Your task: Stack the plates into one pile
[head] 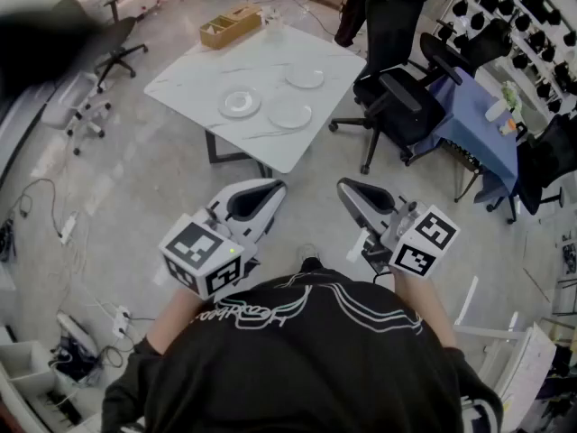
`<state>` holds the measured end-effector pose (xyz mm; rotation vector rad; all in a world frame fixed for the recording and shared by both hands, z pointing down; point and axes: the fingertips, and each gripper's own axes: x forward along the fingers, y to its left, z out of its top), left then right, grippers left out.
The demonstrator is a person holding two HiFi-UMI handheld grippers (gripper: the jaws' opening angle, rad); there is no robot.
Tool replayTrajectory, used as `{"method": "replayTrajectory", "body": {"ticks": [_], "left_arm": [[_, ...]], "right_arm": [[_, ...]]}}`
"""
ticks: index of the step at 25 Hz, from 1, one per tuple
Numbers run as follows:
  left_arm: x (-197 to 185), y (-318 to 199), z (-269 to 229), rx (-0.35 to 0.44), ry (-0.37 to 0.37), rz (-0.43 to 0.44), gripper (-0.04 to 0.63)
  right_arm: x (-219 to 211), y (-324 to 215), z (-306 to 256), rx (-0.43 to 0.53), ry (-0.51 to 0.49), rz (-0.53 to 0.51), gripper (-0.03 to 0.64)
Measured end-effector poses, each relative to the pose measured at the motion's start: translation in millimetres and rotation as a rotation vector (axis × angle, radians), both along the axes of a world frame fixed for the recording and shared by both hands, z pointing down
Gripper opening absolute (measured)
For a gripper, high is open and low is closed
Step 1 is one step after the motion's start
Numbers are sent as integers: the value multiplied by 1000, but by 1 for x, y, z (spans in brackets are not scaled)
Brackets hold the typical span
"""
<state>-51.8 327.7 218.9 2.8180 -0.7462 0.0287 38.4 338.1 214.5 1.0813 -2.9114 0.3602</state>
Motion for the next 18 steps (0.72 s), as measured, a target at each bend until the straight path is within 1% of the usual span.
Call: {"method": "replayTrajectory", "body": {"ticks": [4, 7, 10, 13, 18], "left_arm": [[0, 5, 1, 1, -7, -10, 29], [3, -2, 4, -5, -22, -27, 29], [6, -14, 10, -18, -39, -46, 29], [6, -34, 20, -31, -56, -70, 29], [13, -85, 30, -63, -70, -106, 29]], "right_arm": [[3, 2, 0, 4, -1, 1, 26], [9, -6, 3, 4, -2, -1, 26], [14, -24, 13, -28, -19, -10, 26], [14, -47, 24, -49, -33, -33, 26], [25, -102, 42, -75, 7, -25, 31]]}}
